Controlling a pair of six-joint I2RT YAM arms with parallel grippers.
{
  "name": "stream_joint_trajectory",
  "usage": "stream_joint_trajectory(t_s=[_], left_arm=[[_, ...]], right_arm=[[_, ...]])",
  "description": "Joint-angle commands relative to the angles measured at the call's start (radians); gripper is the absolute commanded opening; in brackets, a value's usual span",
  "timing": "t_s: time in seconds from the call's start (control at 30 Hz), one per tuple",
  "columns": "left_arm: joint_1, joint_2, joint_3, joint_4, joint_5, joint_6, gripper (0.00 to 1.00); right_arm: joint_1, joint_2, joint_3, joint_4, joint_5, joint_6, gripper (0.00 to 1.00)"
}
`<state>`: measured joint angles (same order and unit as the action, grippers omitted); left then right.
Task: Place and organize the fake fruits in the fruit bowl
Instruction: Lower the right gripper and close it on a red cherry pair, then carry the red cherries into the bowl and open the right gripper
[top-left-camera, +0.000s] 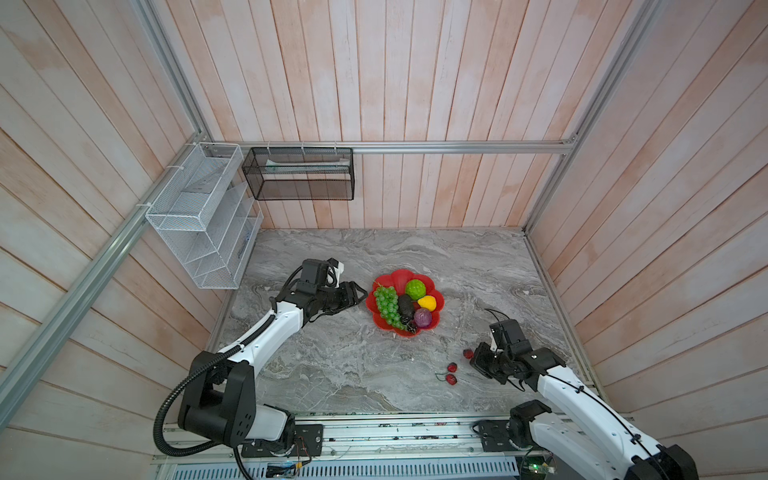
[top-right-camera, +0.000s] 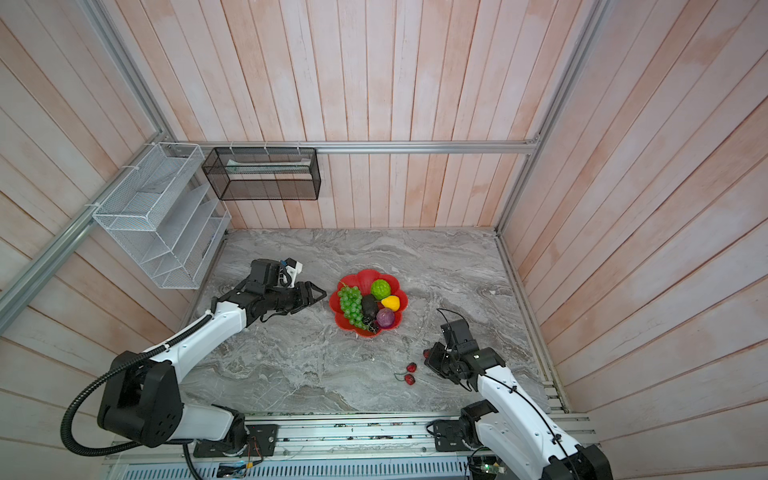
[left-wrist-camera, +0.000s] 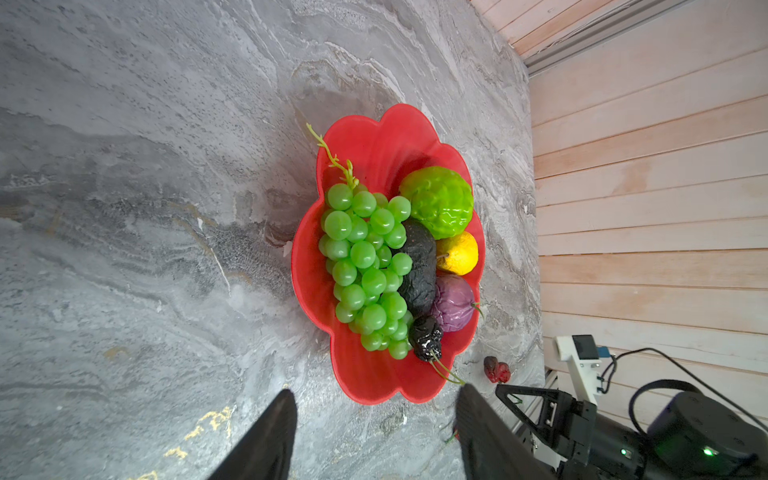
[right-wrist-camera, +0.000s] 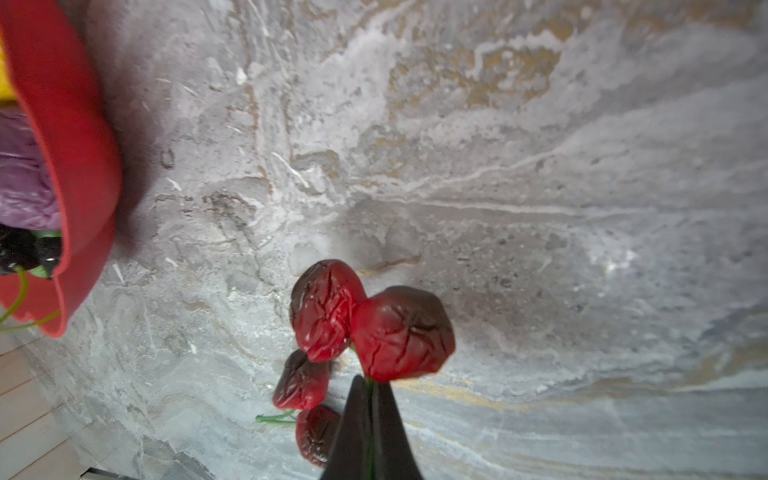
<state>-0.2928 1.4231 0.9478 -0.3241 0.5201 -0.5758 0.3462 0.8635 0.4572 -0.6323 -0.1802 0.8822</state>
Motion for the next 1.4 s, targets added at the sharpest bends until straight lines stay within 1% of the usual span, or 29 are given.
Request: stream_joint_trajectory(t_s=[0.0,0.1,0.13,0.23,0.3,0.47,0.57,0.67,0.87,0.93,1.13,1.23,1.3,1.37], left_arm=[[0.006,0.012,0.017,0.011,0.020,-0.007,0.64],[0.006,0.015,0.014,0.010,0.018,-0.010,0.64],[0.006,0.016,0.011,0.010,0.017,-0.014,0.64],[0.006,0.017,0.009,0.006,0.014,-0.022,0.64],[0.006,0.018,0.012,-0.001,0.005,-0.025,0.64],[0.006,0.004,0.013,-0.011,-0.018,-0.045,0.64],[0.006,-0.014,0.010,-0.025,-0.036,-0.055,0.64],[0.006,-0.032,0.007,-0.042,-0.055,-0.061,0.64],[0.006,-0.055,0.005,-0.056,-0.080,-0.071,0.64],[0.006,-0.056,0.003,-0.056,-0.083,-0.073,0.64],[0.006,-0.041,0.018,-0.061,-0.081,-0.069,0.64],[0.006,-0.039,0.025,-0.066,-0.083,-0.067,0.64],[0.006,-0.037,0.028,-0.066,-0.083,-0.068,0.64],[0.006,-0.034,0.027,-0.063,-0.083,-0.072,0.64]], right_arm=[[-0.003,0.020,0.099,-0.048,0.031,-0.087,0.00],[-0.003,0.073,0.200,-0.053,0.018,-0.158,0.00],[0.000,0.099,0.240,-0.041,-0.006,-0.188,0.00],[0.035,0.195,0.367,-0.018,-0.040,-0.268,0.00],[0.077,0.276,0.461,-0.015,-0.054,-0.320,0.00],[0.229,0.539,0.702,-0.042,-0.103,-0.465,0.00],[0.284,0.670,0.802,-0.053,-0.147,-0.509,0.00],[0.315,0.769,0.853,-0.065,-0.178,-0.542,0.00],[0.324,0.880,0.889,-0.090,-0.183,-0.605,0.00],[0.323,0.900,0.895,-0.102,-0.186,-0.606,0.00],[0.317,0.917,0.855,-0.066,-0.178,-0.617,0.00],[0.316,0.919,0.855,-0.070,-0.143,-0.624,0.00],[0.316,0.919,0.864,-0.085,-0.125,-0.634,0.07],[0.315,0.913,0.876,-0.106,-0.103,-0.647,0.11]])
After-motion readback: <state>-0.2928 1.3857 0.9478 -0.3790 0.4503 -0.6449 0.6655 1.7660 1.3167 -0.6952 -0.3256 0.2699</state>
